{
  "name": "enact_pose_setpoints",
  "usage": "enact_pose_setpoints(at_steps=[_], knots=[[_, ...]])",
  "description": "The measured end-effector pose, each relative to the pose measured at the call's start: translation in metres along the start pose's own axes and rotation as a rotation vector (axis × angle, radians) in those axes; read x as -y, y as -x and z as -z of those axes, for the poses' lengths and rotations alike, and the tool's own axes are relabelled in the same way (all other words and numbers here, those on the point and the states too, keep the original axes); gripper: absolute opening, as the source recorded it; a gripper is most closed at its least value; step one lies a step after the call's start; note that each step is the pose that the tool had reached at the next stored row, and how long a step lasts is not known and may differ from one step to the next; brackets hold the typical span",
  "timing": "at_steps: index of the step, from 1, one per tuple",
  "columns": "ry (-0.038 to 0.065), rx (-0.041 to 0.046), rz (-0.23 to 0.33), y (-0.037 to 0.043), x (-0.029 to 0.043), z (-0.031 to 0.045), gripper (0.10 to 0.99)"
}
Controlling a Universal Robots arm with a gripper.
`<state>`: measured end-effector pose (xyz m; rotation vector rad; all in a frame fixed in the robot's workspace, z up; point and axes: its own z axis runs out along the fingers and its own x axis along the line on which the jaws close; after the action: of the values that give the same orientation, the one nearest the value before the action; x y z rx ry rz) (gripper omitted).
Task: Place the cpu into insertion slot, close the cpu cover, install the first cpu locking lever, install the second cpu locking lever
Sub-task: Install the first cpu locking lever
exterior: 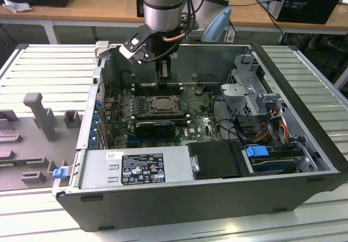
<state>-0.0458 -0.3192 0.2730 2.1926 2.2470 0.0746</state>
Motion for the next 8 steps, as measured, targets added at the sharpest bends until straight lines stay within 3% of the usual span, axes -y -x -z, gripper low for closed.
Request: enact_pose_setpoints(at_steps=[1, 2, 8], knots=[[0.0, 0.0, 0.0, -0.0003, -0.0004, 0.0104, 0.106], [0.0, -0.0002, 0.001, -0.0004, -0.0004, 0.0113, 0.106], [-0.004, -0.0045, 0.13, -0.0004, -0.0004, 0.0113, 0.106]])
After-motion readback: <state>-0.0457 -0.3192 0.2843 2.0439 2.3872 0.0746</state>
